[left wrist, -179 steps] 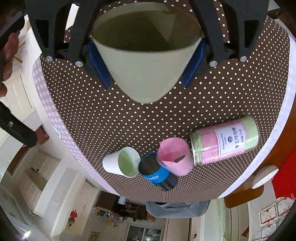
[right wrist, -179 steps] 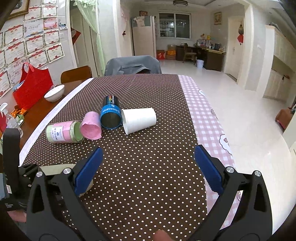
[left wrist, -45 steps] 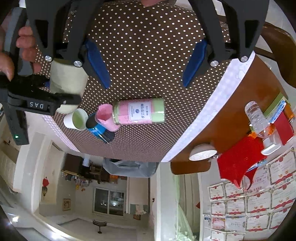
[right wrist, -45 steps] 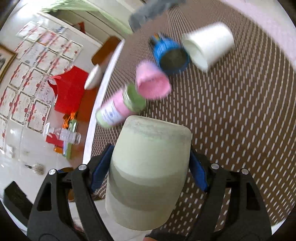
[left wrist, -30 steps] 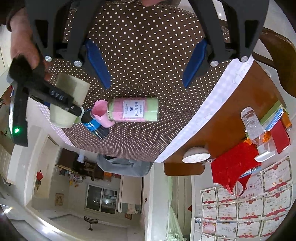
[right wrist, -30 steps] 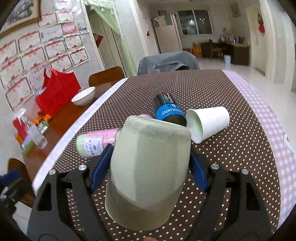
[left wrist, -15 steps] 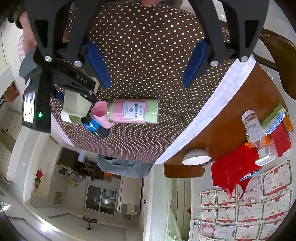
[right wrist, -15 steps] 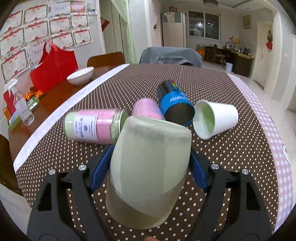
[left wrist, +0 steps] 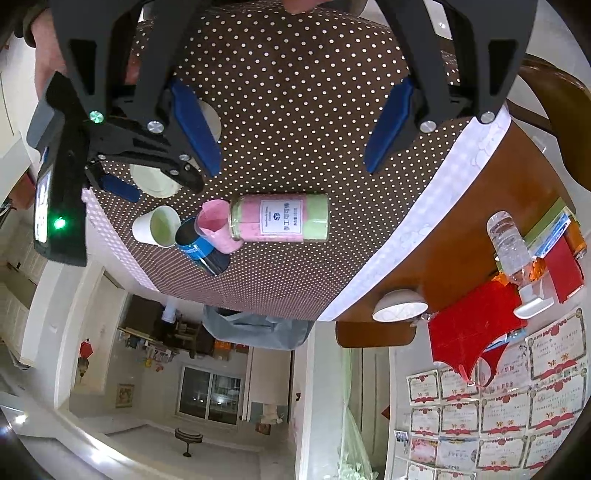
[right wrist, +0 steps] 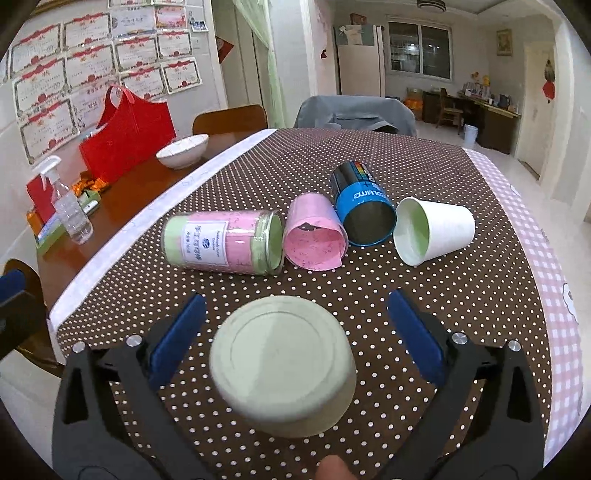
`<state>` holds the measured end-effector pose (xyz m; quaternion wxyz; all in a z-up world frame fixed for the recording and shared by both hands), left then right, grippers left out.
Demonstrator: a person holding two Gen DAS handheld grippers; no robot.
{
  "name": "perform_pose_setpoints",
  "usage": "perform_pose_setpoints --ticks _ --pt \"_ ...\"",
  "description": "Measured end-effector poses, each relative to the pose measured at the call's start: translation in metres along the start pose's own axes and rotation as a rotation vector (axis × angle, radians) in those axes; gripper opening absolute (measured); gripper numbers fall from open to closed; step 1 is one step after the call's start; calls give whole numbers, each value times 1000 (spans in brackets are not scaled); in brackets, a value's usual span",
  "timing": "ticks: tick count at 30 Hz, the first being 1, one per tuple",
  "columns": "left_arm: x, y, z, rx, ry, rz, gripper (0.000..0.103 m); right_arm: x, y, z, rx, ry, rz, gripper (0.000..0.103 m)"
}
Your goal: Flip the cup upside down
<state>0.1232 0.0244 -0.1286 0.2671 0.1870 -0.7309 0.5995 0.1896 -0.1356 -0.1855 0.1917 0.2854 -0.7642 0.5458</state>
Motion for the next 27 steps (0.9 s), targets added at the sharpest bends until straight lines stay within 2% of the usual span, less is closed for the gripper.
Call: perform_pose_setpoints --ticks 8,21,27 --pt "11 -6 5 -3 -11 20 79 33 -17 0 -56 -48 29 97" --pt "33 -16 26 -68 -39 56 85 84 -34 14 -109 -18 64 97" --pt "44 -21 32 -92 -55 76 89 114 -41 20 -111 -10 114 97"
Point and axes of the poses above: each gripper's, at about its wrist camera, not at the fingertips, and x roughly against the way its jaws point, z to its right, y to its underside, the point moved 5 cm from there along -x, roughly the way its jaws point, and after that the axes turned 14 degrees about -x, right-handed, at the moved point
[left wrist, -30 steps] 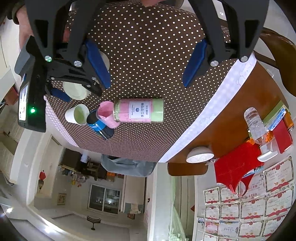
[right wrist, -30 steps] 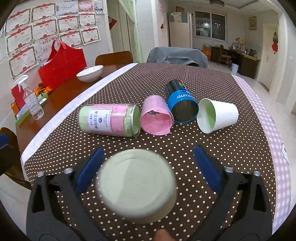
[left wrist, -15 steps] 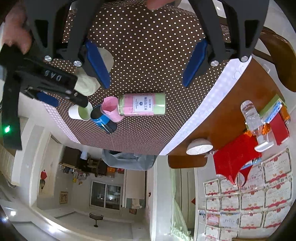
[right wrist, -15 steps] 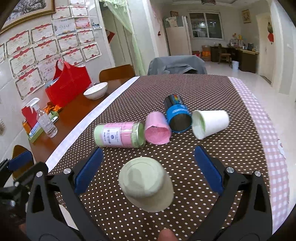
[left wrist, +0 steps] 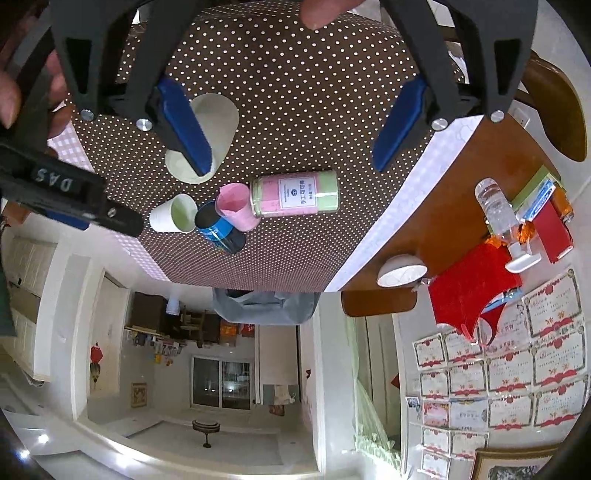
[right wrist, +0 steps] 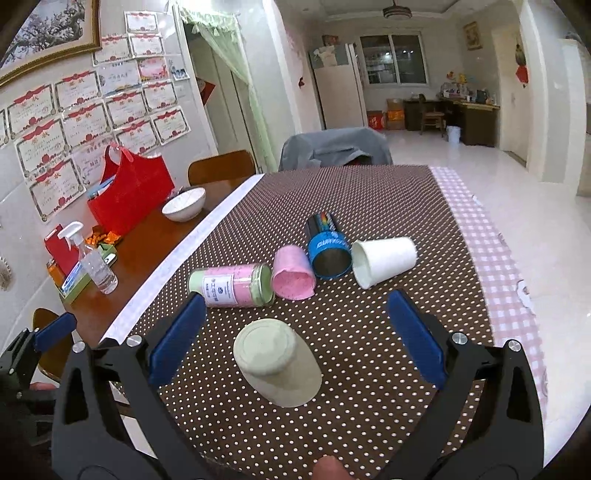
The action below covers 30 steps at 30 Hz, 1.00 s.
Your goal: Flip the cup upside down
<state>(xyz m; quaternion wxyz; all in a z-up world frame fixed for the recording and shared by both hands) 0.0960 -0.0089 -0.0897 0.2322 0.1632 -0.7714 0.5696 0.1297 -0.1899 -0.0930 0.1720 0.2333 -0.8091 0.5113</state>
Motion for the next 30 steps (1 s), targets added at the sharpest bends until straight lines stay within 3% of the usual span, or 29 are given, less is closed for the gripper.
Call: perform_pose_setpoints --ticks 12,30 --pt "27 -13 10 -38 -19 54 90 56 -10 6 12 40 113 97" --pt "69 -27 7 -23 -44 147 90 100 -7 0 56 75 217 97"
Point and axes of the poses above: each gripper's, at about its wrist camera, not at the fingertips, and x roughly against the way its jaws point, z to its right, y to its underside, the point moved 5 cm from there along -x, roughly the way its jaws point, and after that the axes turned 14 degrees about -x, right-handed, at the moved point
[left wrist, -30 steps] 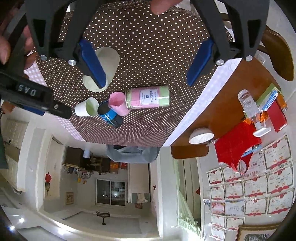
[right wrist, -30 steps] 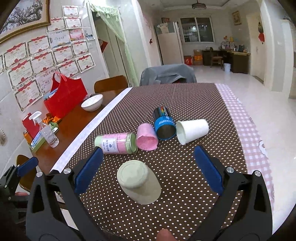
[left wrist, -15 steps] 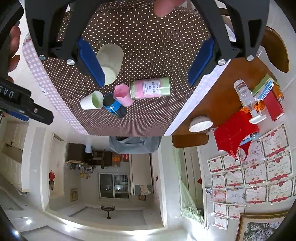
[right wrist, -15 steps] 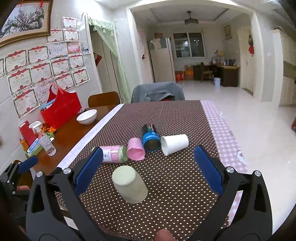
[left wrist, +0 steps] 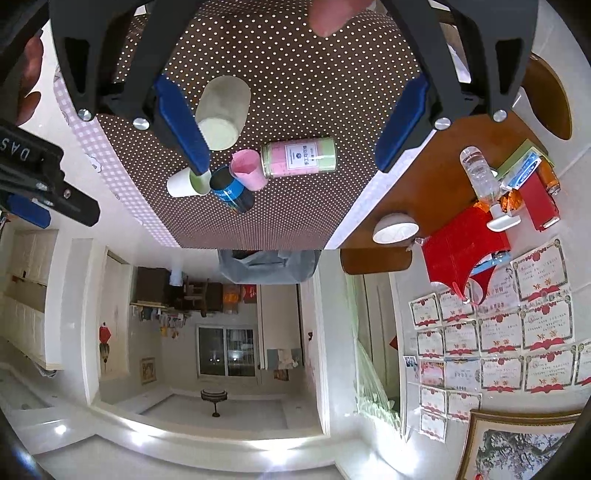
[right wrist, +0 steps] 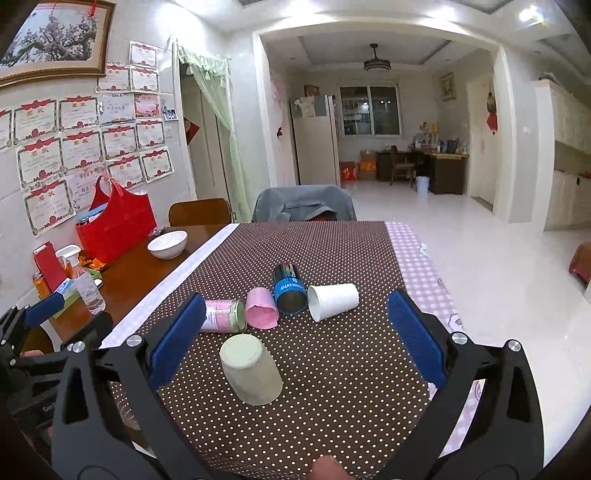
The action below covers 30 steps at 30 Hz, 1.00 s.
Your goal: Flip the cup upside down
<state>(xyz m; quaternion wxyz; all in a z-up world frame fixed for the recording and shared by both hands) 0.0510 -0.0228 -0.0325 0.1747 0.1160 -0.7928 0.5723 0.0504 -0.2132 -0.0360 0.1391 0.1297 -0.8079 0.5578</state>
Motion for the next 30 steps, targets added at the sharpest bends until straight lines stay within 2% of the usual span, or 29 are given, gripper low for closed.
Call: perform_pose_setpoints --ticks 14,30 --pt "17 -5 -9 30 -26 46 90 19 -2 -13 36 -2 52 97" --pt "28 -8 -12 39 -59 87 90 18 -1 -12 43 -2 47 97"
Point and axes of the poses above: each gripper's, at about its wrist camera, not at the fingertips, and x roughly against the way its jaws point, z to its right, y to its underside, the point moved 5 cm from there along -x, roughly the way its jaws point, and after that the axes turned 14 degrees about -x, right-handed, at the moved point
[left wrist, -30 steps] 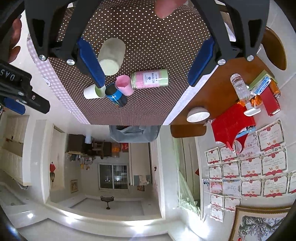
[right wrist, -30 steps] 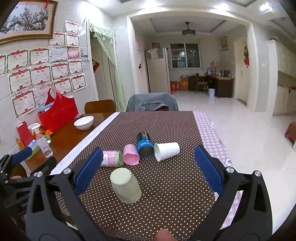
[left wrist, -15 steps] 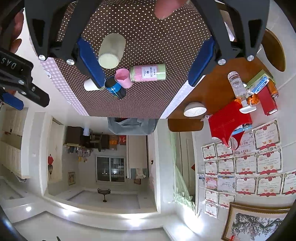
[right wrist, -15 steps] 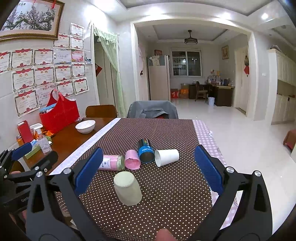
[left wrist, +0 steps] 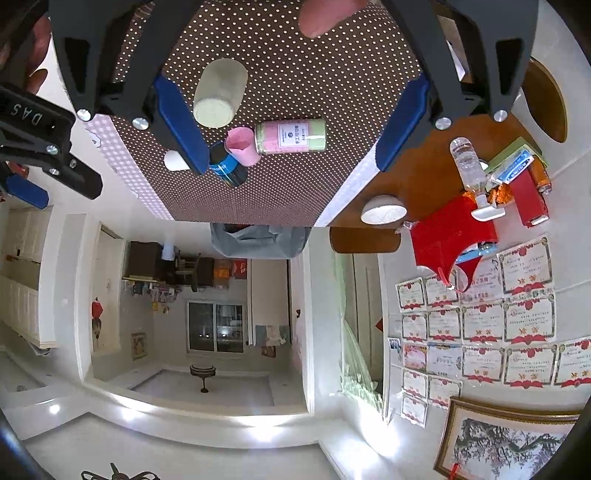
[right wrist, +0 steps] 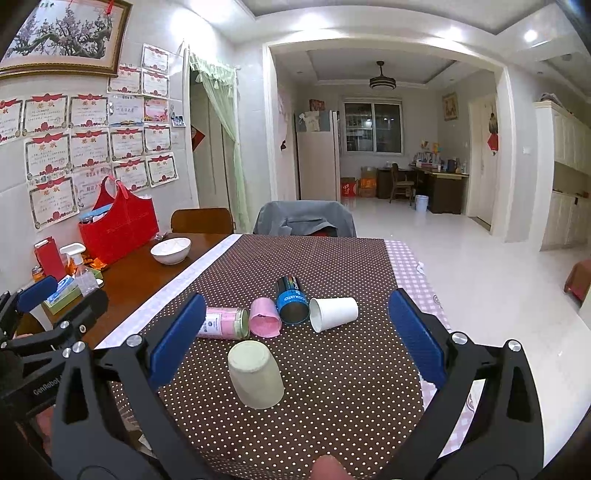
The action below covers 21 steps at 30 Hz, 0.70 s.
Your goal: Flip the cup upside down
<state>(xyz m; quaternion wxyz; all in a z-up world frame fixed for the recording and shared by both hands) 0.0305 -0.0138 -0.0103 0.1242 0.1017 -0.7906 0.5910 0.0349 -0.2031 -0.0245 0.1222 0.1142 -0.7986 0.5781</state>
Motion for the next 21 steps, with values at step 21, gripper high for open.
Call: perform_pose_setpoints --ticks 21 --pt "-3 1 1 5 13 -1 94 -3 3 -1 -4 -2 -15 97"
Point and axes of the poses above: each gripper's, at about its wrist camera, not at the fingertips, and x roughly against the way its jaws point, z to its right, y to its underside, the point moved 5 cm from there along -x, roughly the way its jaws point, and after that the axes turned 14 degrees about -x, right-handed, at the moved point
